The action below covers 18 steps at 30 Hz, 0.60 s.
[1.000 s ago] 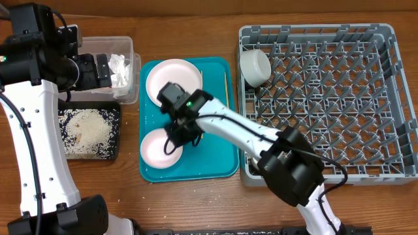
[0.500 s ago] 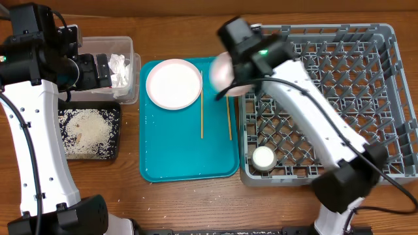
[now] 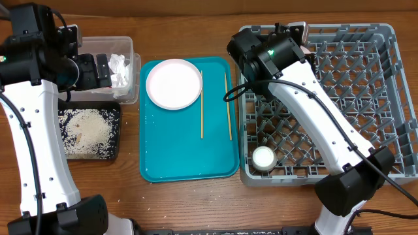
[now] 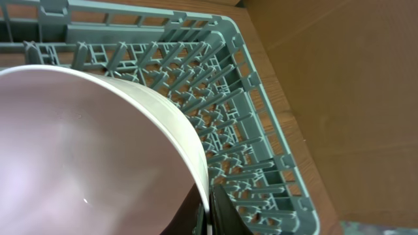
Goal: Sort waste into correct bins and load items into the dishwasher
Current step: 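Stand the small plate upright in the rack's back row and release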
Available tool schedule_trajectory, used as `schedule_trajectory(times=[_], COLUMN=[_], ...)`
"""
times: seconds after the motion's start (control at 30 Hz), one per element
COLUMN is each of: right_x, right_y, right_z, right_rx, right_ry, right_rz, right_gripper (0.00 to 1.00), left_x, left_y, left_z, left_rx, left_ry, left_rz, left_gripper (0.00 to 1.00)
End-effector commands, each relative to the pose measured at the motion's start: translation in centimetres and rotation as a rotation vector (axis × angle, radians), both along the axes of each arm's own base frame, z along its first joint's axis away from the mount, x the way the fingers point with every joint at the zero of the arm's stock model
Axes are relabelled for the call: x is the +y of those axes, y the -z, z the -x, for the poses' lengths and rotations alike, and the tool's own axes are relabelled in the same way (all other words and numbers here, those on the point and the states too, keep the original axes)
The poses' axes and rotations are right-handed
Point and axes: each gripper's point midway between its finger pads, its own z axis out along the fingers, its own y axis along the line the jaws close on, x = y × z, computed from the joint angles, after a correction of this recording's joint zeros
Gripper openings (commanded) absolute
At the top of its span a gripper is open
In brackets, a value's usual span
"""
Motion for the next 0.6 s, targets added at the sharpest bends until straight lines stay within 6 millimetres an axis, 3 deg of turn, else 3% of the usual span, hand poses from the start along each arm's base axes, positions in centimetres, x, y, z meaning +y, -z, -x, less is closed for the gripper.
schedule_trajectory(times=[0.0, 0.17, 0.37, 0.57], right_x=[-0.2, 0.1, -0.8, 0.0], right_y=[-1.2, 0.3, -0.9, 2.0], right_z=[0.0, -0.8, -2.6, -2.8], right_rx=[-0.09, -0.052, -0.069, 0.056], right_ry=[0.037, 0.034, 0.002, -0.029], right_rz=[-0.047, 0.003, 0.271, 0.242], right_gripper=[0.04, 0.04, 0.04, 0.04], left_x=[0.1, 0.1, 0.1, 0.1], left_y=[-0.7, -0.7, -0.7, -0.7], left_z=[-0.1, -0.1, -0.1, -0.1], left_rx=[-0.021, -0.021, -0.021, -0.021], left_ry=[-0.009, -0.009, -0.009, -0.009], left_rz=[-0.004, -0.005, -0.005, -0.005], left_gripper=[1.0, 1.0, 1.0, 1.0])
